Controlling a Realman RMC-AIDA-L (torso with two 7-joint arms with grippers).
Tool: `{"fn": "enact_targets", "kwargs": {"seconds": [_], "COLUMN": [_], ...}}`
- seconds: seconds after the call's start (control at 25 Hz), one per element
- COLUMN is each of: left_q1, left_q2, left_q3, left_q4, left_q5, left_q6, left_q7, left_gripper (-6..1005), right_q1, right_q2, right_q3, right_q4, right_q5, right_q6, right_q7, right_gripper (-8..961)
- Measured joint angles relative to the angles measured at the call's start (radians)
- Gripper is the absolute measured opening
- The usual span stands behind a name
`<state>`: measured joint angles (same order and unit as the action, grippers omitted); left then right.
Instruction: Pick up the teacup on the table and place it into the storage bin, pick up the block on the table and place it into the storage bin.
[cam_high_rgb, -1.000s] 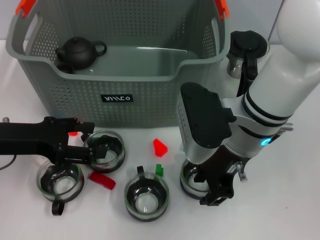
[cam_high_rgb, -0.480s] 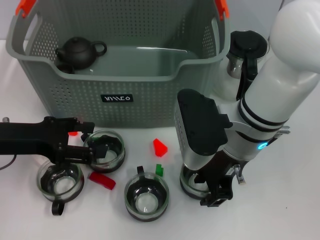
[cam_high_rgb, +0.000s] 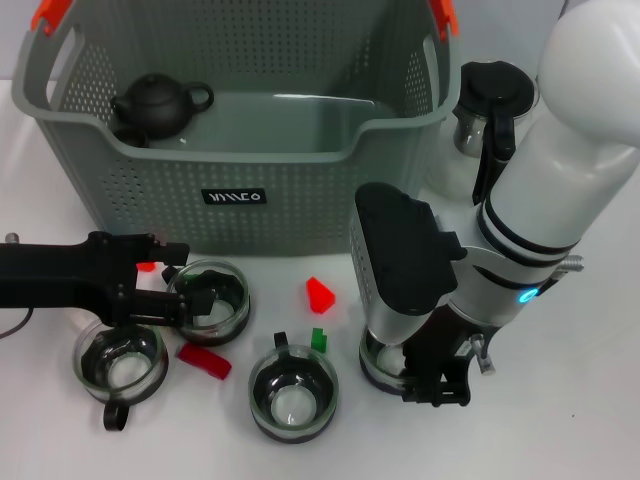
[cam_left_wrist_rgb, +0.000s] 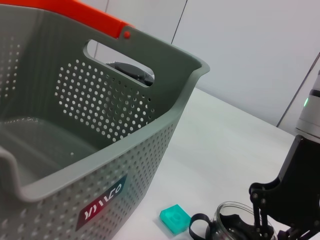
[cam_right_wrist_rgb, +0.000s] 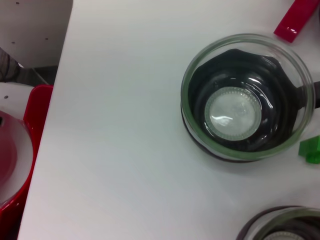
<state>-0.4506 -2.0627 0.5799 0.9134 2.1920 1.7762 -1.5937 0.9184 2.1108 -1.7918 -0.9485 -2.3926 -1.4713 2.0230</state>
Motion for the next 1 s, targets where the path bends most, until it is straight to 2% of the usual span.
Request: {"fn": "enact_targets", "kwargs": {"seconds": [0.24,0.44,0.56,0.84,1.0], "left_q1": [-0.004,-0.001,0.000,-0.001,-0.001], "left_q2": [0.001,0.001,0.001,0.003,0.004], "left_q3": [0.000,-0.001,-0.015,-0.051,-0.051], "left_q4": [0.000,0.003,0.003,-0.001,-0.009], "left_q5": [0.000,0.000,0.000,-0.004,-0.009], "left_q6": [0.000,-0.001,-0.003,-0.006,-0.015], "left_q7": [-0.001,-0.001,-0.001,0.016,0.030], "left_gripper": [872,872,872,872,873], "right_q1": [0.000,-0.002,-0.004,-0.004,0.031], "right_q2": [0.000,-0.002,-0.003,-0.011,-0.015], "right_q3": [0.004,0.019,0.056,0.267,0.410], "right_q4": [-0.009,-0.036,-0.081,-0.368,-0.490], "right_q5": [0.000,0.003,0.005,-0.007,-0.003], "right_q6": [-0.006,-0.036,-0.115,-0.411,-0.507], "right_q7": [0.009,0.018,0.026,0.073,0.077], "right_gripper": [92,57,57,57,56]}}
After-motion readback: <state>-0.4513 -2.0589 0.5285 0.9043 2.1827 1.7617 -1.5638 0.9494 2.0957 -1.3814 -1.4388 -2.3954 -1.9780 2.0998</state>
